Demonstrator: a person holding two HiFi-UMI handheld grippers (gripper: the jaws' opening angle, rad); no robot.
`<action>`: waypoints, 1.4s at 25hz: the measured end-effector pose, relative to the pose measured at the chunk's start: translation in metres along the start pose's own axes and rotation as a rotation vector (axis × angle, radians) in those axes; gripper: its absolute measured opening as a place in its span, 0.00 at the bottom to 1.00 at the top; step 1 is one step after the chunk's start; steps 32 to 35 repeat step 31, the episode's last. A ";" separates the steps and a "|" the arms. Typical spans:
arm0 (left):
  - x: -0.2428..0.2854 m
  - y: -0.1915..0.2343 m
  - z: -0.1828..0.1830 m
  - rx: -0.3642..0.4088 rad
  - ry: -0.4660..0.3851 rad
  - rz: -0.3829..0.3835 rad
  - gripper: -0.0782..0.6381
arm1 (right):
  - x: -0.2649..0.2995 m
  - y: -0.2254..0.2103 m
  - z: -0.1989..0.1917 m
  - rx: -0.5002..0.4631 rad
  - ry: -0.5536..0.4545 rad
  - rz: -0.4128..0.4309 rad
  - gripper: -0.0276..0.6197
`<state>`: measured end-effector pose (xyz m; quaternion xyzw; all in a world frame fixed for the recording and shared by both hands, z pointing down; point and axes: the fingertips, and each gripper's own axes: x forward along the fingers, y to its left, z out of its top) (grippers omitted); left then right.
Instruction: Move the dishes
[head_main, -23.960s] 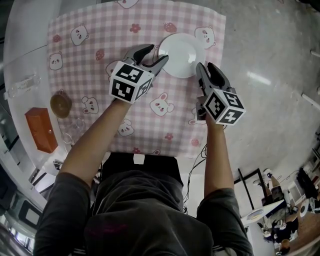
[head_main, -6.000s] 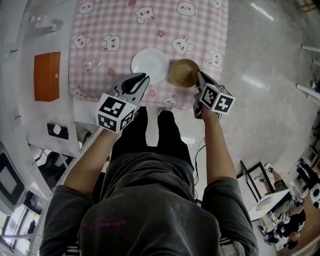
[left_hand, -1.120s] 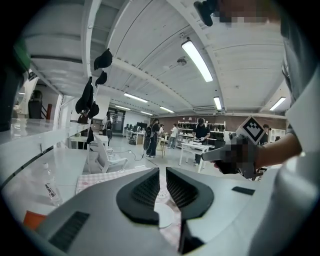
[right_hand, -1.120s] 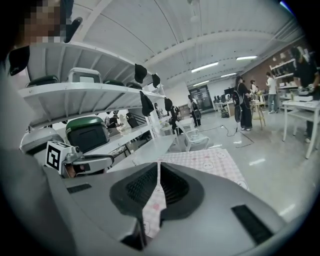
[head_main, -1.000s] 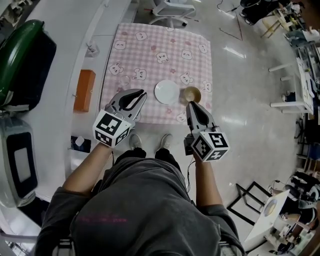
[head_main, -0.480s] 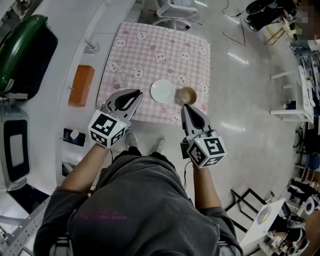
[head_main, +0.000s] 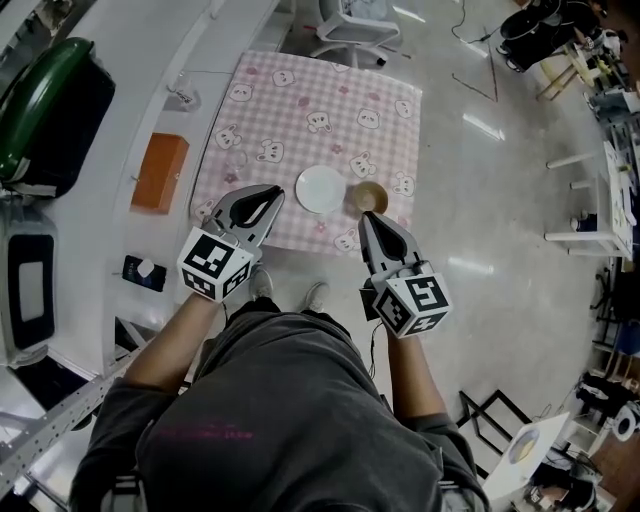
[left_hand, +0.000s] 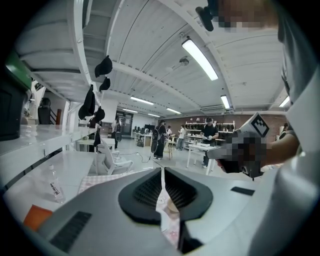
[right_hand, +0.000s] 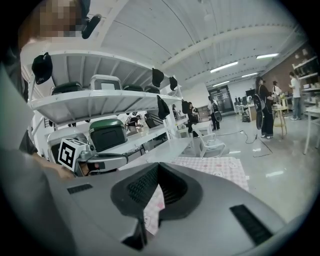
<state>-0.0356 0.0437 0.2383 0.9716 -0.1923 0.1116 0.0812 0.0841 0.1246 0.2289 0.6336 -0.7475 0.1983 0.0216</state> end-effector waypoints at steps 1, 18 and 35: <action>0.001 -0.002 0.001 0.005 -0.001 -0.001 0.14 | -0.001 -0.002 0.000 0.001 0.000 0.002 0.05; 0.014 -0.008 0.009 0.028 0.004 -0.007 0.12 | 0.009 -0.011 -0.001 0.001 0.028 0.040 0.05; 0.015 -0.003 0.004 0.014 0.007 -0.012 0.12 | 0.016 -0.013 -0.009 0.000 0.052 0.039 0.05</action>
